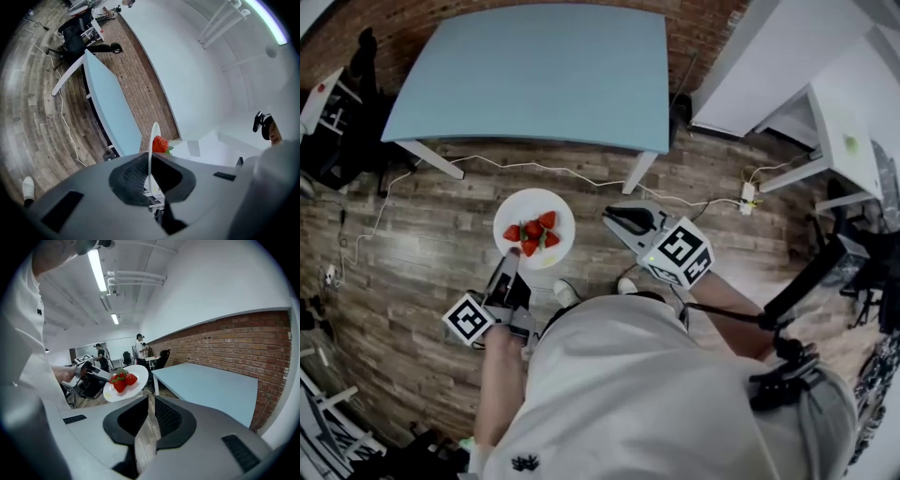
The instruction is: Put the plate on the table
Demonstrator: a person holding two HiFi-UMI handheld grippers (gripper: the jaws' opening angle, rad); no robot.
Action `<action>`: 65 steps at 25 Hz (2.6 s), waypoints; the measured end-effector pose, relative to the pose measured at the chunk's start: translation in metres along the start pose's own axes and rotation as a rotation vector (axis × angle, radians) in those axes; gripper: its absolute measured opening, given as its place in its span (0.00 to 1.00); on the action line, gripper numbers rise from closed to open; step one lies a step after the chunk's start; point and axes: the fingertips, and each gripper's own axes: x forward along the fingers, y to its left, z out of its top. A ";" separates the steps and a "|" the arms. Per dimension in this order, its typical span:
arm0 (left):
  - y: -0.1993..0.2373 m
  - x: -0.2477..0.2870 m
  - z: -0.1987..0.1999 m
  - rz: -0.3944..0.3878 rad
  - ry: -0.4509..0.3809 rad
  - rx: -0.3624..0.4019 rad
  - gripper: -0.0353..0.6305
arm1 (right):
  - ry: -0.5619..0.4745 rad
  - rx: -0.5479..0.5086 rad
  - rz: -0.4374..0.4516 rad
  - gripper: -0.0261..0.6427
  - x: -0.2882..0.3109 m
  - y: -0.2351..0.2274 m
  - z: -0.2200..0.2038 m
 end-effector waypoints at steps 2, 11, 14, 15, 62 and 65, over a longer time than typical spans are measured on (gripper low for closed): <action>0.006 -0.009 0.015 -0.014 0.016 -0.004 0.07 | -0.004 -0.002 -0.022 0.13 0.014 0.010 0.007; 0.063 -0.044 0.081 0.037 0.024 -0.051 0.07 | 0.035 -0.006 -0.085 0.17 0.084 0.031 0.019; 0.075 -0.034 0.100 0.031 0.012 -0.086 0.07 | 0.058 -0.033 -0.081 0.17 0.102 0.022 0.027; 0.080 -0.028 0.105 0.032 0.014 -0.100 0.07 | 0.067 -0.033 -0.084 0.17 0.108 0.016 0.029; 0.327 0.562 0.378 0.003 0.697 -0.107 0.07 | 0.227 0.377 -0.632 0.40 0.335 -0.326 0.133; 0.340 0.575 0.369 0.014 0.721 -0.111 0.07 | 0.239 0.400 -0.657 0.40 0.335 -0.327 0.129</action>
